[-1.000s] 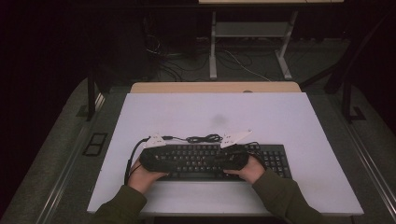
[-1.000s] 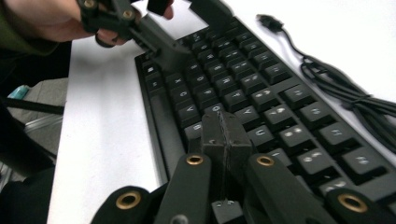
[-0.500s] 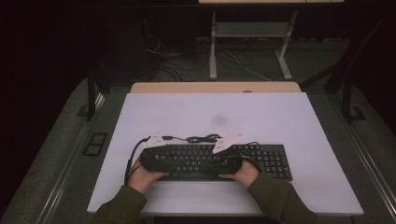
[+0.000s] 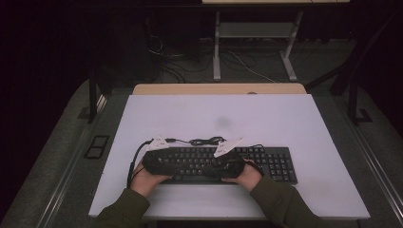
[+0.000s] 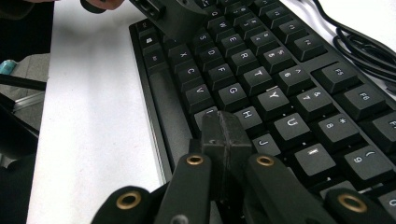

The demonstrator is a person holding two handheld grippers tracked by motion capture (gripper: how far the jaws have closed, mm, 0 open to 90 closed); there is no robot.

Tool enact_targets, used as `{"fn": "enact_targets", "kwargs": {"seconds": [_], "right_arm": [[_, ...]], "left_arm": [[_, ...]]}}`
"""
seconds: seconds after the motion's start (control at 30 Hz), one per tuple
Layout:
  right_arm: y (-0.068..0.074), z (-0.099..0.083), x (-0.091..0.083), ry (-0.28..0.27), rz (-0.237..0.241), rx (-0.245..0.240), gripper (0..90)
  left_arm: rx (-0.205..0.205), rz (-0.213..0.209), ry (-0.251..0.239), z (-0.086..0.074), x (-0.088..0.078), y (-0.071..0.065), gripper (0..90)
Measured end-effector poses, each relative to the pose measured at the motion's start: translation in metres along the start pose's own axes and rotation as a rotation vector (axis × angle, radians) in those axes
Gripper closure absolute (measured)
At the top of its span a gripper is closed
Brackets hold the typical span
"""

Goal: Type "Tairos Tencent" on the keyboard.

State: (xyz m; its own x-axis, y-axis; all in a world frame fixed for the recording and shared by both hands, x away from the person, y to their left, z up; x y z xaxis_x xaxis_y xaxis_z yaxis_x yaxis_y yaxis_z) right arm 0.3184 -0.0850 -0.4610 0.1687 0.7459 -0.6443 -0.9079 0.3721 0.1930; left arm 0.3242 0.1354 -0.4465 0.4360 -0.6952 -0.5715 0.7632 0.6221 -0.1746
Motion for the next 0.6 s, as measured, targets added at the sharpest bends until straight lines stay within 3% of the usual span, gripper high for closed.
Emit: {"fn": "enact_targets", "kwargs": {"seconds": [0.43,0.6], "right_arm": [[-0.0007,0.0021,-0.0044,-0.032,0.008,0.002,88.8],[-0.0022,0.0037,-0.0086,-0.055,0.011,0.009,81.9]], "left_arm": [[-0.005,-0.002,-0.006,0.0001,-0.0003,-0.0001,22.6],[-0.005,-0.009,-0.009,0.0013,-0.0003,-0.0005,23.6]]}}
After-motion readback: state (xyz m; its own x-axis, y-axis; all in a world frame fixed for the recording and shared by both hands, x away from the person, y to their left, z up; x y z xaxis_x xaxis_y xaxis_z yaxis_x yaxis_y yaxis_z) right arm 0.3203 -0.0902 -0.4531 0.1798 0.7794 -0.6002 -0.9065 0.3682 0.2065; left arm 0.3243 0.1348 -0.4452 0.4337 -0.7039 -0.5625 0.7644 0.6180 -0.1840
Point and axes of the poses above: each handheld gripper's, and its own axes: x roughly forward along the jaws, z roughly out of its top, y roughly to its left, the point moved 3 cm from there along x, roughly forward along the jaws, and after that the axes turned 1 degree about -z, right-handed, at the moved point
